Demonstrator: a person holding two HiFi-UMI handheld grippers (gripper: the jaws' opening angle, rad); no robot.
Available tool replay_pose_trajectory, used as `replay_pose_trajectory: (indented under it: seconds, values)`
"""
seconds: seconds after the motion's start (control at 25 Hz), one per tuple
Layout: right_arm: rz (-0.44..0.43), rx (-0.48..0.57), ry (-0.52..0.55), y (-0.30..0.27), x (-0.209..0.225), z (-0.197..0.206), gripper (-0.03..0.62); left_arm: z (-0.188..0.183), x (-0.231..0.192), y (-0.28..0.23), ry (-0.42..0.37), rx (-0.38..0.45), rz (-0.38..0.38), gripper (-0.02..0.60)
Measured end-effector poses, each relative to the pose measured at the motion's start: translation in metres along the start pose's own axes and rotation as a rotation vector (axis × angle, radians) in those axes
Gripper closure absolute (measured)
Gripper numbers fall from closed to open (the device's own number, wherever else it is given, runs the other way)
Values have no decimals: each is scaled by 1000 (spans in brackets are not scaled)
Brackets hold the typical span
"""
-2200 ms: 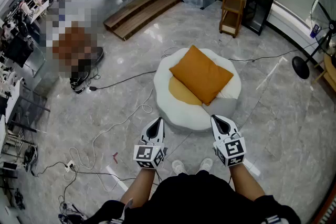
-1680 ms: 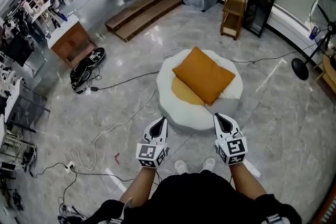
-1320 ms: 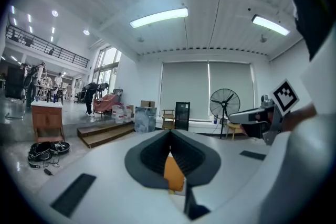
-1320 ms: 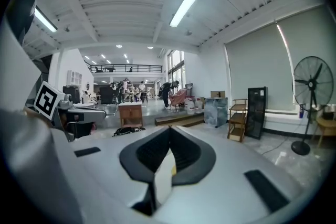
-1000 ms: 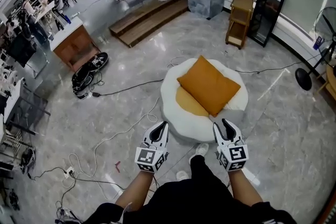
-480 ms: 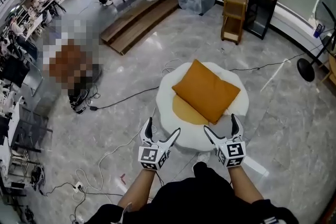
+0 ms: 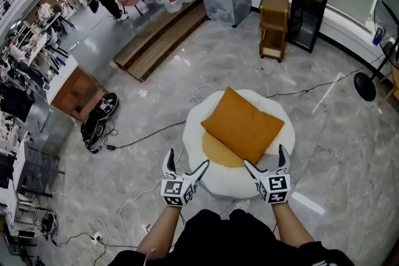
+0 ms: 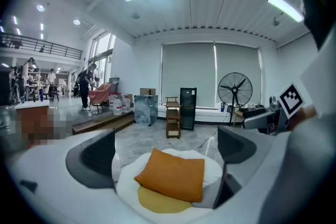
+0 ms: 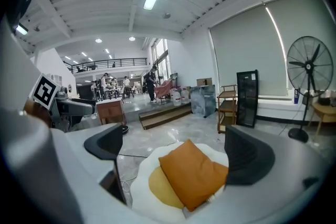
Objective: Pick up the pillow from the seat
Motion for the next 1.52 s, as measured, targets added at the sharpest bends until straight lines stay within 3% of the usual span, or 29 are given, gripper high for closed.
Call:
replay_pose_trajectory:
  seconds: [0.2,0.44,0.76,1.0,1.28,1.36,1.52]
  values:
    - [14,-24,-54,-23,19,1,5,-15,-13,-40,-57,-5,23,-14]
    - [46,-85,-99,-64,26,14,6,-5,-39,-88,-53,-76,84,-13]
    - [192,-143,-196,-123,30,30,5,24,-79,-165,-33,-193,225,-12]
    - [306,-174,-244,-148,24,53,6,39,-100,-216,-105,-238,343,-12]
    - [425,-192,-383,-156,51,105,6,83,-100,-266,-158,-330,447,-12]
    - [437,-216,-419,-155,61,126,6,100,-100,-281,-153,-366,449,-12]
    - [455,-265,-494,-156,83,170,6,129,-108,-318,-148,-404,372,-12]
Point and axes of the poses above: the fingertips, and each gripper's own axes: y backward along the fingers, x to its right, z out of its underside, the point moved 4 cm from there along y, backward along the fingers, and after that the axes turned 5 degrees about -z, right-handed, at the moved point
